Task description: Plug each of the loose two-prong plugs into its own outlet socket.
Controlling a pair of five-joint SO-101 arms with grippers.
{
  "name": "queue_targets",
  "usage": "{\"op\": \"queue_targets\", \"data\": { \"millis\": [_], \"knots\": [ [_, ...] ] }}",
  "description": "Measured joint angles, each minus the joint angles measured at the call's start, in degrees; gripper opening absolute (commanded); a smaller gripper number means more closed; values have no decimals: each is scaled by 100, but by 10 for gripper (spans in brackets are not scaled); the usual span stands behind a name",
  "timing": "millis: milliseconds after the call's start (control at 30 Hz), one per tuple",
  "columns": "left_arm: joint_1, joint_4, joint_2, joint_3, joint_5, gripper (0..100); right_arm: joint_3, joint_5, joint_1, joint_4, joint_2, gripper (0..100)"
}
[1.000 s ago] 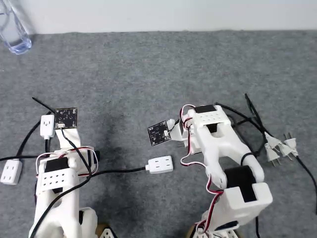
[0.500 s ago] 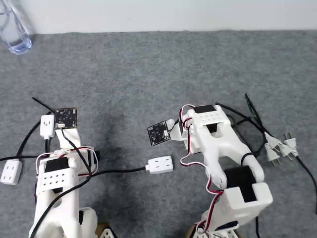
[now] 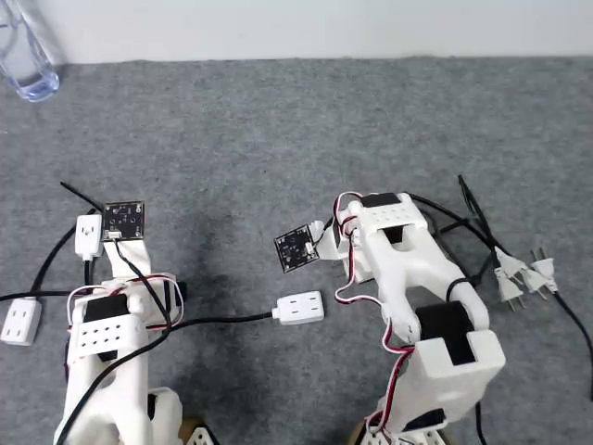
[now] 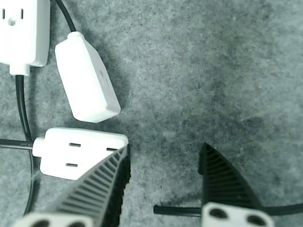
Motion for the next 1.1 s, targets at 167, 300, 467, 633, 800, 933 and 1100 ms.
{"op": "queue_targets", "data": {
  "millis": [167, 300, 467, 633, 800, 933, 1100],
  "knots": [
    [0, 0, 0, 0, 0, 225, 0, -62, 0, -9, 9, 8],
    [0, 0, 0, 0, 0, 225, 88, -484, -35, 62, -193, 8],
    [0, 0, 0, 0, 26, 225, 88, -765, -185, 888, -941, 8],
    [114, 0, 0, 0, 44, 228, 88, -1512, -440, 1793, -2013, 8],
    [545, 18, -141, -26, 141, 226, 88, -2602, -774, 2330, -2822, 8],
    [1020, 97, -747, -299, 958, 224, 88, -3666, -809, 2488, -3314, 8],
    [1574, 132, -2101, -387, 2602, 228, 88, -4378, -844, 2866, -3833, 8]
  ]
}}
